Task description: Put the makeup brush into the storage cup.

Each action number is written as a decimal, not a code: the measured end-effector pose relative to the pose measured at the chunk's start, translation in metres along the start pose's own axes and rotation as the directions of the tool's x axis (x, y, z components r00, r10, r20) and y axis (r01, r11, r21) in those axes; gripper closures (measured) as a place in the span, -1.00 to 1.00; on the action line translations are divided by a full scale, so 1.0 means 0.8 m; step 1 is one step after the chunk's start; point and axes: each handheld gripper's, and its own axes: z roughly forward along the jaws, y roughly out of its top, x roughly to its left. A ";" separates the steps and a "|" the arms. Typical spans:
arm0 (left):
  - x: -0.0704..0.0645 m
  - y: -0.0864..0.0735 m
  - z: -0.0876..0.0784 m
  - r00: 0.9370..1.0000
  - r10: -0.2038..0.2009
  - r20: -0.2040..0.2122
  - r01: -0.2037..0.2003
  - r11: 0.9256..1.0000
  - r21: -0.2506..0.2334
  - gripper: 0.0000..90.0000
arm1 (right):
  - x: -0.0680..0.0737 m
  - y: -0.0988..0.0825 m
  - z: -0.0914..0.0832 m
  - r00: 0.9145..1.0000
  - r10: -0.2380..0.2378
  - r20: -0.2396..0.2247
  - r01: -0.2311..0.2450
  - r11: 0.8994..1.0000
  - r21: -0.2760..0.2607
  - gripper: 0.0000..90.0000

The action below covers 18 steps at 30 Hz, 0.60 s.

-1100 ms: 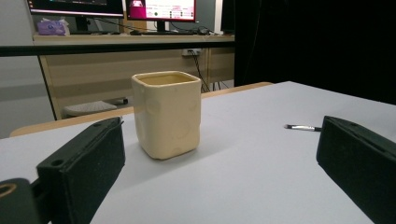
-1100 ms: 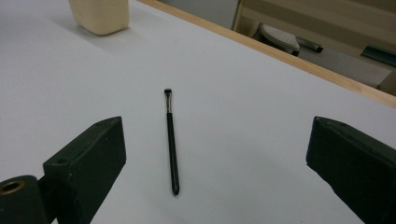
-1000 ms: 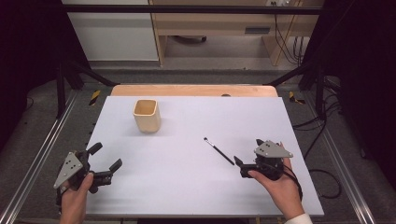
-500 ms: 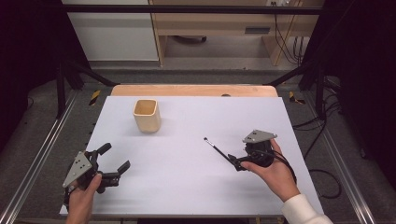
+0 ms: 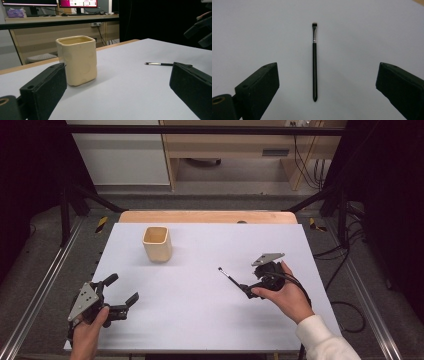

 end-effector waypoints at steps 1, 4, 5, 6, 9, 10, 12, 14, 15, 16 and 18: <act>0.000 0.000 -0.001 1.000 0.002 0.004 -0.002 1.000 0.000 -0.98 | 0.000 0.000 0.000 1.000 0.000 0.000 0.000 1.000 0.000 -0.88; -0.001 0.000 0.000 1.000 0.003 0.005 -0.004 1.000 0.001 -0.98 | 0.001 0.005 0.005 1.000 -0.021 0.004 0.021 0.999 0.035 -0.88; -0.001 0.000 0.000 1.000 0.006 0.006 -0.006 1.000 0.003 -0.98 | 0.001 0.007 0.006 1.000 -0.030 0.001 0.030 0.999 0.042 -0.88; -0.001 0.000 0.001 1.000 0.005 0.005 -0.005 1.000 0.001 -0.98 | 0.001 0.009 0.007 1.000 -0.031 0.000 0.031 0.998 0.055 -0.88; -0.001 0.000 0.003 1.000 0.004 0.010 -0.004 1.000 0.005 -0.98 | 0.002 0.012 0.010 1.000 -0.026 -0.006 0.026 0.998 0.064 -0.88; -0.001 0.000 0.003 1.000 0.007 0.012 -0.007 1.000 0.009 -0.98 | 0.004 0.013 0.011 1.000 -0.014 -0.011 0.014 0.998 0.068 -0.88; -0.002 0.000 0.002 1.000 0.021 0.012 -0.021 1.000 0.016 -0.98 | 0.003 0.015 0.016 1.000 -0.020 -0.012 0.020 0.997 0.073 -0.88; -0.002 0.000 0.001 1.000 0.023 0.012 -0.023 1.000 0.015 -0.98 | 0.002 0.016 0.023 1.000 -0.022 -0.014 0.023 0.996 0.090 -0.87; -0.001 0.000 0.001 1.000 0.020 0.010 -0.021 1.000 0.013 -0.98 | 0.002 0.017 0.026 1.000 -0.022 -0.013 0.023 0.995 0.099 -0.87; -0.001 0.000 0.001 1.000 0.021 0.011 -0.022 1.000 0.015 -0.98 | 0.002 0.018 0.029 1.000 -0.022 -0.012 0.023 0.994 0.109 -0.87; 0.000 -0.001 0.001 1.000 0.023 0.010 -0.023 1.000 0.017 -0.98 | 0.003 0.020 0.036 1.000 -0.024 -0.013 0.026 0.992 0.120 -0.87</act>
